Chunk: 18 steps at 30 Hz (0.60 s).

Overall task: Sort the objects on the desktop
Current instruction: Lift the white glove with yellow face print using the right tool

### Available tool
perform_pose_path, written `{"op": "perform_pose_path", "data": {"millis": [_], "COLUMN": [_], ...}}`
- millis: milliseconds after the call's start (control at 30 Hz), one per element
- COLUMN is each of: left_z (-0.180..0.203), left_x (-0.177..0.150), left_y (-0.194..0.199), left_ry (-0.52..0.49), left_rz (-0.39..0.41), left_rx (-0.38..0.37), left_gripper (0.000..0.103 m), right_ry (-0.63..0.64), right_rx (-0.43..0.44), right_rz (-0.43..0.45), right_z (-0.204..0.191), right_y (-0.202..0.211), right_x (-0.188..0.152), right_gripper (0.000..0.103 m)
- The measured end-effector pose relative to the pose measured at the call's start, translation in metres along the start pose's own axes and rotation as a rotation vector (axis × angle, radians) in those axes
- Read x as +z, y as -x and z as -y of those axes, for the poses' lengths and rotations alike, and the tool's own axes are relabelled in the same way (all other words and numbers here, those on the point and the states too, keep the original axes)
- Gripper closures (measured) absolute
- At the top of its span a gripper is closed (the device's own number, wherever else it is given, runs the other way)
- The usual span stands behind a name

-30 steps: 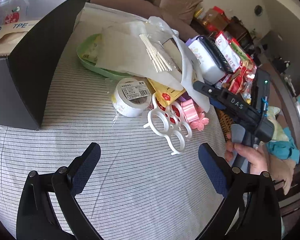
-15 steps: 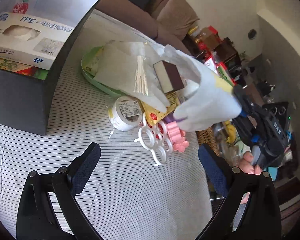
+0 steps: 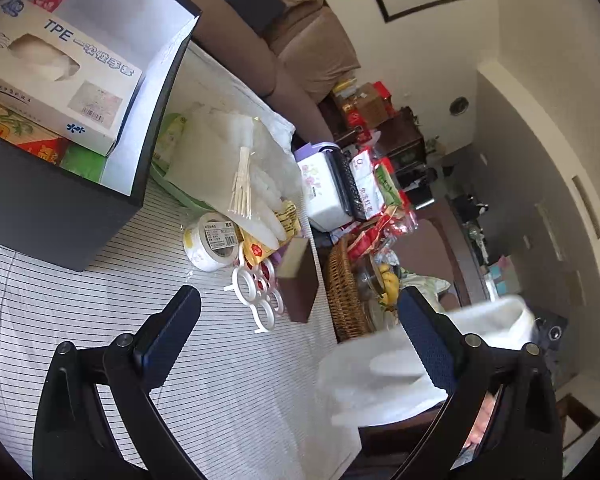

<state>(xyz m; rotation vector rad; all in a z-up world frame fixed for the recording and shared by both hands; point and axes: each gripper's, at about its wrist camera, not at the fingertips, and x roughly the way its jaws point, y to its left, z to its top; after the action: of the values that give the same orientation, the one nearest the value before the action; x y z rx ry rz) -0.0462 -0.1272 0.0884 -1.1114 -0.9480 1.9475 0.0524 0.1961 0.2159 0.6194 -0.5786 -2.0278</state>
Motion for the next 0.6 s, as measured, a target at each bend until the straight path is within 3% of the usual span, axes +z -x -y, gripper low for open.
{"op": "perform_pose_path", "data": {"millis": [133, 233, 300, 467, 600], "left_z": [0.001, 0.004, 0.007, 0.022, 0.029], "left_x": [-0.001, -0.007, -0.012, -0.033, -0.055], "left_y": [-0.002, -0.007, -0.014, -0.054, -0.081], "left_ry": [-0.024, -0.042, -0.067, -0.207, -0.313], "left_rz": [-0.033, -0.063, -0.084, -0.168, -0.216], "left_rx": [0.01, 0.024, 0.062, 0.298, 0.476], "left_gripper": [0.004, 0.004, 0.004, 0.004, 0.004], "right_ry": [-0.059, -0.049, -0.085, -0.136, -0.215], "right_rx": [-0.031, -0.185, -0.332, -0.663, -0.738], "right_rz": [-0.148, -0.229, -0.255, -0.305, -0.295], "right_z": [0.026, 0.05, 0.081, 0.142, 0.164], "right_y": [-0.04, -0.052, -0.055, -0.043, -0.025], "right_x": [-0.021, -0.029, -0.031, -0.038, -0.039], "right_gripper": [0.091, 0.091, 0.089, 0.083, 0.076]}}
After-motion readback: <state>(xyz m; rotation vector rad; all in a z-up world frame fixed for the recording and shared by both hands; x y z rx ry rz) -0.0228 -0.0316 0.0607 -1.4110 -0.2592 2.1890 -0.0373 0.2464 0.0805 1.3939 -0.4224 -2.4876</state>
